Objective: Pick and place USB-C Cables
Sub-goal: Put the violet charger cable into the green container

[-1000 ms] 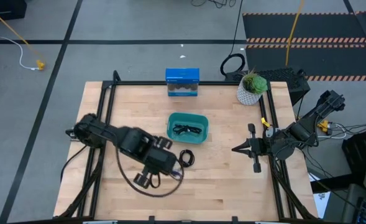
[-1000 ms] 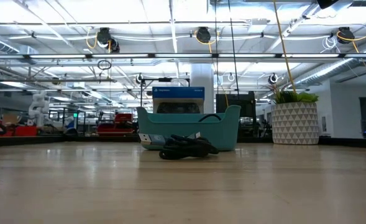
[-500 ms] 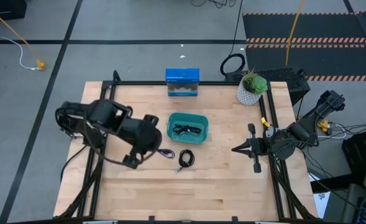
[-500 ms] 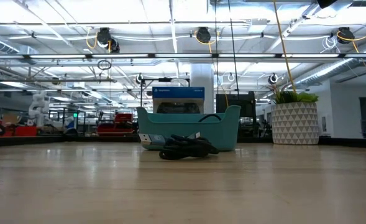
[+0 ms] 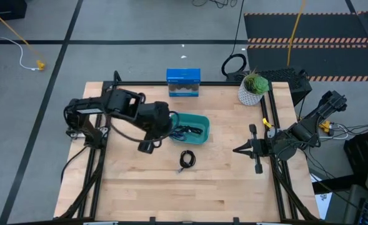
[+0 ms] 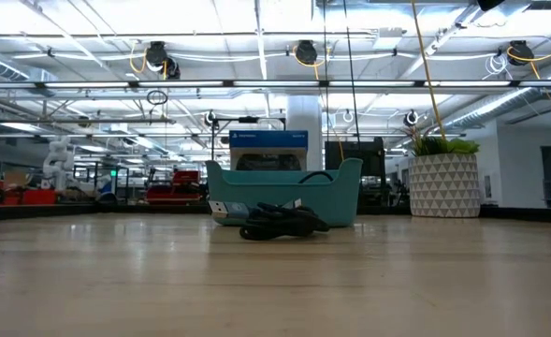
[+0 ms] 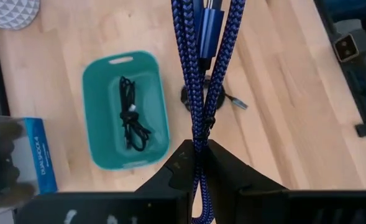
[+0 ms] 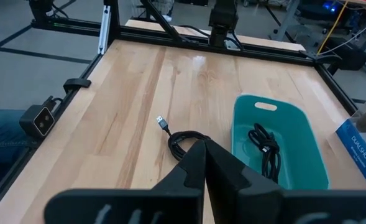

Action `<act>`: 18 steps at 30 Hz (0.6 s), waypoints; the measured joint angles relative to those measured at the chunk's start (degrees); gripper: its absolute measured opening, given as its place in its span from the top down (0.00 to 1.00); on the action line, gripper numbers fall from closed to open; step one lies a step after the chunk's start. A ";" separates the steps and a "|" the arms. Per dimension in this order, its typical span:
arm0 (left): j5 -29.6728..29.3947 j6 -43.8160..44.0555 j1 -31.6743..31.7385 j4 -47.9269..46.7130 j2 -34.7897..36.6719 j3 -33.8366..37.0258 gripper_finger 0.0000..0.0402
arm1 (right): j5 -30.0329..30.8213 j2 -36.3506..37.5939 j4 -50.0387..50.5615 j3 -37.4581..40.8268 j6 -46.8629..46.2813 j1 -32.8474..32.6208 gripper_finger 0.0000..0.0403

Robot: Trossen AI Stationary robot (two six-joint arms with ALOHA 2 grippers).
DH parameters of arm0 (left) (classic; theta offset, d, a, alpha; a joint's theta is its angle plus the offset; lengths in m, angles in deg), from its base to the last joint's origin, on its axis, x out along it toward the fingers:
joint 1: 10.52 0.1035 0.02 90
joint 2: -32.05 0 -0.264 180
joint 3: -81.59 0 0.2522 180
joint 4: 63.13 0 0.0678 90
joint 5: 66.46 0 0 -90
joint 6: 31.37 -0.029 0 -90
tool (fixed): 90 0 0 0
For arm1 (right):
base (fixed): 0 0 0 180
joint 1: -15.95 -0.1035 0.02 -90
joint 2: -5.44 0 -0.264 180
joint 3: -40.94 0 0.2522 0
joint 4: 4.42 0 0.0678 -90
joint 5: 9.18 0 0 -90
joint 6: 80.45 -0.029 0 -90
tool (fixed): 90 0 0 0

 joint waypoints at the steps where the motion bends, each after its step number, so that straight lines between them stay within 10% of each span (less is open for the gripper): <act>1: -0.10 -0.32 0.24 0.57 -0.26 0.02 0.92 | 0.01 -0.01 0.01 0.00 0.03 0.00 1.00; 18: -2.32 -0.99 1.65 4.85 -9.92 0.02 0.92 | -0.08 -0.02 0.71 0.00 -0.55 0.00 1.00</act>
